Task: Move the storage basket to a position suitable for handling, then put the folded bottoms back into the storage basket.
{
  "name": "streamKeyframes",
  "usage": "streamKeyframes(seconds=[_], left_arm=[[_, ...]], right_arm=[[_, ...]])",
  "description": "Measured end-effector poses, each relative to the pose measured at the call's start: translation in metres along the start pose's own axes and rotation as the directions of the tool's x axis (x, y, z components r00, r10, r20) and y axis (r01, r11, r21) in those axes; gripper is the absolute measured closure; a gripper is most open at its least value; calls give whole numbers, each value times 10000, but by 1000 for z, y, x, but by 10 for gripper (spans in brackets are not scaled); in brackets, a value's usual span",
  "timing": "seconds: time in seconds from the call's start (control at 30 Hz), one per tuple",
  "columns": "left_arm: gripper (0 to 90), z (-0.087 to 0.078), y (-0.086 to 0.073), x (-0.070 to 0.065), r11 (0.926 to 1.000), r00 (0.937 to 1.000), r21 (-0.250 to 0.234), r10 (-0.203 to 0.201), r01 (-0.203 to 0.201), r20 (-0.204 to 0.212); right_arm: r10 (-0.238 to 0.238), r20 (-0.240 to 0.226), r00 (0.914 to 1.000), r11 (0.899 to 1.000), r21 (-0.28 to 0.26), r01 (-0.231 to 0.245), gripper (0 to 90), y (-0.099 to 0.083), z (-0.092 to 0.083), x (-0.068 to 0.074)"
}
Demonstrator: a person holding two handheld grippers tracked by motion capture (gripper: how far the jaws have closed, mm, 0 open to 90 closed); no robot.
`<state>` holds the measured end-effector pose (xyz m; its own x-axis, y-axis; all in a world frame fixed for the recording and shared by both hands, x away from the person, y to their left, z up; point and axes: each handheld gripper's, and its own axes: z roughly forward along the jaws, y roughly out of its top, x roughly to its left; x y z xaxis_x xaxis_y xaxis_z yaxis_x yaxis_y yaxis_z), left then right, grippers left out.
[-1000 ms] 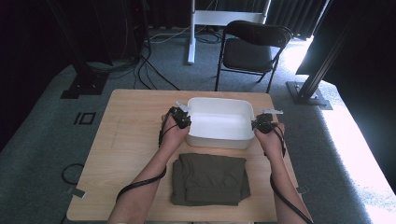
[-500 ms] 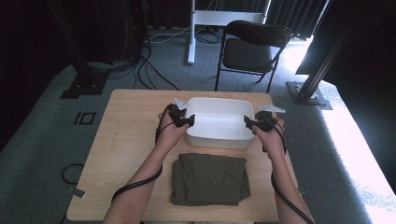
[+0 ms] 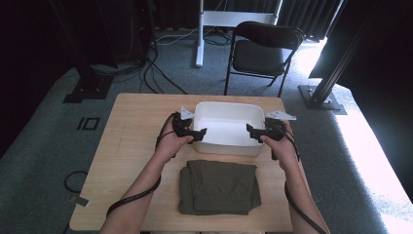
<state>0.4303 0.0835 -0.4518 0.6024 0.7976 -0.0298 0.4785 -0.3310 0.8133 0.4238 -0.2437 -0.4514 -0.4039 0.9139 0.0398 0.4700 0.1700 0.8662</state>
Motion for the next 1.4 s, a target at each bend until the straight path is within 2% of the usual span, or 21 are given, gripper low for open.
streamKeyframes(seconds=[0.07,0.1,0.17,0.2,0.43,0.6,0.73,1.0,1.13,1.3,1.4], left_arm=[[207,-5,-2,0,9997,9998,-197,-123,126,152],[207,-7,-3,-1,9994,9998,-325,-119,124,161],[206,-11,-5,-2,9991,9998,-414,-62,69,169],[206,-14,-6,-3,9992,9999,-402,47,-40,154],[206,-25,-13,-5,9986,9995,-522,76,-61,291],[206,-33,-20,-10,9981,9980,-615,36,3,639],[177,-39,-25,-14,9976,9971,-696,38,15,758],[177,-49,-37,-21,9984,9958,-473,347,-308,845],[177,-53,-44,-25,9989,9950,-349,360,-329,936],[177,-59,-52,-31,9986,9931,-303,467,-436,1078],[177,-62,-56,-34,9985,9922,-286,494,-465,1144]], right_arm=[[-100,-5,10000,9999,18,100,137,-3,-2,2],[12,-111,9999,10000,-10,-13,136,-4,-2,3],[-70,-164,9998,10000,23,70,136,-7,-5,5],[-111,-190,9998,9999,29,112,136,-9,-6,6],[-178,-496,9986,9998,-14,177,135,-14,-15,15],[-284,-549,9981,9995,-141,277,135,-18,-24,23],[-334,-661,9973,9992,-228,319,135,-21,-31,29],[-451,-721,9964,9986,-301,430,135,-29,-41,34],[-387,-785,9962,9988,-321,363,134,-34,-46,36],[-540,-695,9961,9983,-247,524,133,-42,-51,40],[-556,-838,9949,9982,-248,537,133,-47,-54,42]])
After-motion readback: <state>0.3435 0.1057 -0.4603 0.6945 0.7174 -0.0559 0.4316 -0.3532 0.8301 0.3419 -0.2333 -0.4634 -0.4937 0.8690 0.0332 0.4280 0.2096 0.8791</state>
